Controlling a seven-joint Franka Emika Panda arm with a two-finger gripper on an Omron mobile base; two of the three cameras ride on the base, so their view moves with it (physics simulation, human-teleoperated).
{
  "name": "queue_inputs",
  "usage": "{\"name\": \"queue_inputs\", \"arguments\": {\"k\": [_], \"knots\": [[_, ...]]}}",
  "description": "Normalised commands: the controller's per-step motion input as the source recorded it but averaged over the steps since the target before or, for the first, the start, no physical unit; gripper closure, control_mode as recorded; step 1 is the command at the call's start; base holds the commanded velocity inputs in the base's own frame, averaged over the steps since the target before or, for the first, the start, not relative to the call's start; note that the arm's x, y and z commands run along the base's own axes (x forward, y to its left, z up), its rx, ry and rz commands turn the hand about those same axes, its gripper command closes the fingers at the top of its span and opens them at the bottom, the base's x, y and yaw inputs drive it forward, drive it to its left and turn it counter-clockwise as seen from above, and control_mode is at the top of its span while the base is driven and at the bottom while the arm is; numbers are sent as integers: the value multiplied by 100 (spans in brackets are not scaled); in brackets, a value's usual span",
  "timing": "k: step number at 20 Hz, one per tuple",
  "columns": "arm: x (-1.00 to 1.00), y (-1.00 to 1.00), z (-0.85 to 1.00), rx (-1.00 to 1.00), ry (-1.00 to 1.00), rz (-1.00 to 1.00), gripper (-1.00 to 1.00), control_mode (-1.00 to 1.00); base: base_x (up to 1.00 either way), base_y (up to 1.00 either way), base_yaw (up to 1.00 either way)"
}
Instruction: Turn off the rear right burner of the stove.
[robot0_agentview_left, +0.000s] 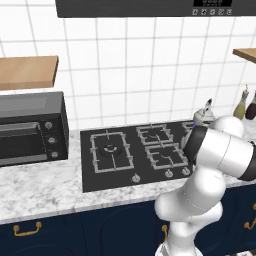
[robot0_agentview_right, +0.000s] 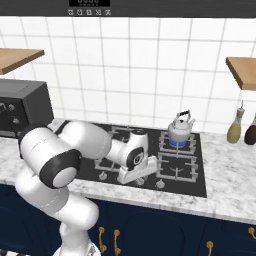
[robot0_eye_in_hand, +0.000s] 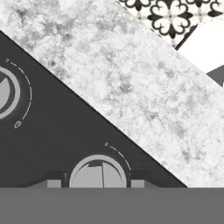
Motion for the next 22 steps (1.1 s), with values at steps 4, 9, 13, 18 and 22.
{"name": "queue_inputs", "arguments": {"k": [4,9,13,18,22], "knots": [[0,18,-25,5,7,-85,100,-100,0,0,0],[0,12,-28,6,5,-90,100,-100,0,0,0],[0,4,-33,5,2,-97,100,-100,0,0,0],[0,1,-34,1,0,-100,100,-100,0,0,0],[-13,-1,-18,0,2,-71,100,-100,0,0,0]]}}
